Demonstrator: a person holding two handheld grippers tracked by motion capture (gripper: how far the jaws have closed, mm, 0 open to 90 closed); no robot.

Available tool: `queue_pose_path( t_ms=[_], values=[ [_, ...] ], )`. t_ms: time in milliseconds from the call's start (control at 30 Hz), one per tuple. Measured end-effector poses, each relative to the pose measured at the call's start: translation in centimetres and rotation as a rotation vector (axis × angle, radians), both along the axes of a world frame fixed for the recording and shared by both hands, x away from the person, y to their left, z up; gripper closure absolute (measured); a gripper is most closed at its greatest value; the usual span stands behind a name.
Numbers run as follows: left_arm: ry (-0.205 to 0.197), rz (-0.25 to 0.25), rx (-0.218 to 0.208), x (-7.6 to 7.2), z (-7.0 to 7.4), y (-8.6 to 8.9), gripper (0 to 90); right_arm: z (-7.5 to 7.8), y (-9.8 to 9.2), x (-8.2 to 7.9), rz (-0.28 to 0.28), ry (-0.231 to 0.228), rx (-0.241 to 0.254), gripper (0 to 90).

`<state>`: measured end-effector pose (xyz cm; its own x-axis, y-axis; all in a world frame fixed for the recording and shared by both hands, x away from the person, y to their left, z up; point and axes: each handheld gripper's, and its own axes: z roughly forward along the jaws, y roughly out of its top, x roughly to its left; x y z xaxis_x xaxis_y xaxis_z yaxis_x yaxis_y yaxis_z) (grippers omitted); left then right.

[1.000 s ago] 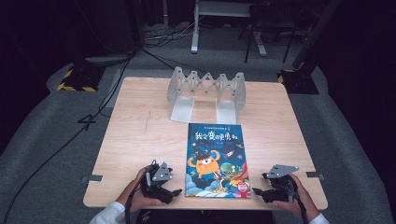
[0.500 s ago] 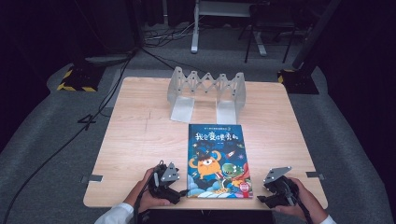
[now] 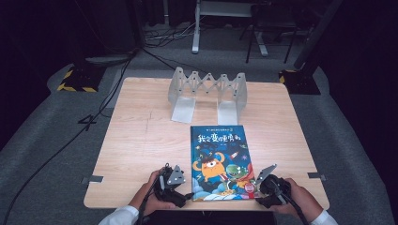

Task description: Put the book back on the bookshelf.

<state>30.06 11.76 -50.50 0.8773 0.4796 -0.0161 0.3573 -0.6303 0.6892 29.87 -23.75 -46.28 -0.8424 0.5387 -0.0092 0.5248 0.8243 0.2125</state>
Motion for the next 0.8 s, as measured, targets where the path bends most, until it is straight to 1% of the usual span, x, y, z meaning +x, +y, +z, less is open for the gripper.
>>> queue_pose_path(
  t_ms=[33, 67, 100, 133, 200, 233, 267, 300, 333, 367, 400, 467, 500, 567, 600, 633, 667, 700, 733, 767, 800],
  values=[
    [0.000, 0.000, 0.001, 0.0, 0.0, 0.0, 14.2, 0.0, 0.0, 0.1, -0.001, 0.009, -0.008, 65.1],
    [0.000, 0.001, 0.001, 0.0, 0.0, 0.0, 14.2, 0.1, 0.1, 0.3, 0.007, 0.023, -0.025, 65.8],
    [0.000, -0.001, 0.002, 0.0, 0.0, 0.0, 14.2, 0.1, 0.3, 0.4, 0.019, 0.027, -0.037, 66.4],
    [0.000, -0.001, 0.002, 0.0, 0.0, 0.0, 14.2, 0.2, 0.5, 0.5, 0.032, 0.035, -0.051, 70.1],
    [-0.001, -0.001, 0.002, 0.0, 0.0, 0.0, 14.2, 0.2, 0.8, 0.5, 0.049, 0.048, -0.070, 73.8],
    [0.000, -0.001, 0.002, 0.0, 0.0, 0.0, 14.2, 0.2, 0.9, 0.6, 0.065, 0.047, -0.071, 74.2],
    [-0.002, -0.003, 0.003, 0.0, 0.0, 0.0, 14.2, 0.2, 0.9, 0.6, 0.066, 0.051, -0.068, 74.8],
    [-0.001, -0.001, 0.002, 0.0, 0.0, 0.0, 14.2, 0.2, 0.6, 0.7, 0.063, 0.060, -0.039, 76.6],
    [-0.001, -0.002, 0.003, 0.0, 0.0, 0.0, 14.2, 0.2, 0.4, 0.6, 0.052, 0.063, -0.006, 76.6],
    [-0.001, -0.002, 0.003, 0.0, 0.0, 0.0, 14.2, 0.2, 0.4, 0.6, 0.052, 0.063, -0.006, 76.6],
    [-0.002, -0.003, 0.003, 0.0, 0.0, 0.0, 14.2, 0.1, 0.1, 0.6, 0.048, 0.055, 0.017, 76.6],
    [0.000, -0.005, 0.003, 0.1, 0.0, 0.0, 14.3, -0.1, -0.8, 0.2, 0.042, 0.024, 0.097, 76.4],
    [0.000, -0.007, 0.001, 0.1, 0.0, 0.1, 14.4, -0.2, -1.2, 0.0, 0.024, 0.021, 0.136, 76.4],
    [0.001, -0.006, -0.002, 0.1, 0.0, 0.1, 14.7, -0.6, -2.2, -0.3, 0.031, -0.010, 0.223, 76.1],
    [0.001, -0.006, -0.002, 0.1, 0.0, 0.1, 14.7, -0.7, -2.5, -0.3, 0.016, -0.005, 0.256, 75.9],
    [0.000, -0.008, -0.002, 0.1, 0.0, 0.1, 14.7, -0.9, -2.9, -0.3, 0.017, -0.011, 0.299, 75.2],
    [0.003, -0.006, 0.000, 0.1, 0.0, 0.1, 14.7, -1.2, -3.2, -0.4, 0.027, -0.027, 0.335, 74.4],
    [0.002, -0.006, 0.000, 0.1, 0.0, 0.1, 14.7, -1.4, -3.5, -0.4, 0.016, -0.025, 0.372, 71.6],
    [0.002, -0.007, -0.001, 0.1, 0.0, 0.1, 14.7, -1.5, -3.7, -0.4, 0.003, -0.023, 0.401, 68.6],
    [0.002, -0.008, -0.002, 0.1, 0.0, 0.1, 14.7, -1.7, -3.8, -0.4, 0.002, -0.030, 0.427, 65.0],
    [0.002, -0.009, -0.001, 0.1, 0.0, 0.1, 14.7, -1.8, -3.8, -0.3, 0.012, -0.046, 0.445, 62.9]
  ],
)
